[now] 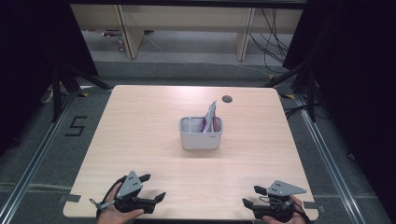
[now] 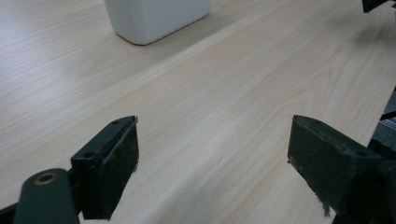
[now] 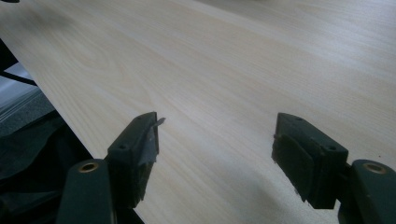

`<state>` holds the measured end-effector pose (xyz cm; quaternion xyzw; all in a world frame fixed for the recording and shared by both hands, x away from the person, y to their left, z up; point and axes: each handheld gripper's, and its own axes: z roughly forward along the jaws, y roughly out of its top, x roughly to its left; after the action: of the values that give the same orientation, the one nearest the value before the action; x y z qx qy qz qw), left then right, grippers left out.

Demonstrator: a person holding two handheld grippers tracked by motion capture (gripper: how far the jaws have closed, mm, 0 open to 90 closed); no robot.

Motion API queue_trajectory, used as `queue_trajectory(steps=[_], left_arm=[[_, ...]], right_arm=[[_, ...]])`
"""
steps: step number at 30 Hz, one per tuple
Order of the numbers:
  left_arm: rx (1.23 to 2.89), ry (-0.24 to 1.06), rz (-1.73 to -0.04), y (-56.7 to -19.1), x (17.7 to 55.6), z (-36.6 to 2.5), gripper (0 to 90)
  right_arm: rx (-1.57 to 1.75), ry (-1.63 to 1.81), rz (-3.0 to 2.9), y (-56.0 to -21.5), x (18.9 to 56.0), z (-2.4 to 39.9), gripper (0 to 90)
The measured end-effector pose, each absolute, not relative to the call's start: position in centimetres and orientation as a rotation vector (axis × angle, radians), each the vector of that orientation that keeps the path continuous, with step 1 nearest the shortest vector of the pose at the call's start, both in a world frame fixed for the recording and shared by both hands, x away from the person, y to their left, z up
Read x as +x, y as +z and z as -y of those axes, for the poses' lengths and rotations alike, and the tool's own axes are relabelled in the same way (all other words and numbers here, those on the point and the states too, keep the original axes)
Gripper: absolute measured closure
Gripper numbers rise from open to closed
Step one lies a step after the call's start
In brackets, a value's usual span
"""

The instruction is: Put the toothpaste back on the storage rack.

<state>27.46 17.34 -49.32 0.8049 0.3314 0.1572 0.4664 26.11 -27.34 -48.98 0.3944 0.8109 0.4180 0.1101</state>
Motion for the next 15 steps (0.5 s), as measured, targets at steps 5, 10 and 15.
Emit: queue_trajectory(steps=[5, 10, 15], left_arm=[[1.993, 0.381, -0.811, -49.5, 26.9, -17.3, 15.9], [2.041, 0.361, -0.824, -49.9, 26.1, -17.3, 15.9], [2.041, 0.359, -0.823, -49.9, 25.5, -17.3, 15.9]], right_arm=[[1.15, 1.233, -2.382, -49.0, 26.1, 27.4, 29.7], [1.152, 1.228, -2.37, -48.8, 26.1, 27.5, 27.2], [1.165, 1.244, -2.359, -49.0, 26.2, 27.3, 23.7]])
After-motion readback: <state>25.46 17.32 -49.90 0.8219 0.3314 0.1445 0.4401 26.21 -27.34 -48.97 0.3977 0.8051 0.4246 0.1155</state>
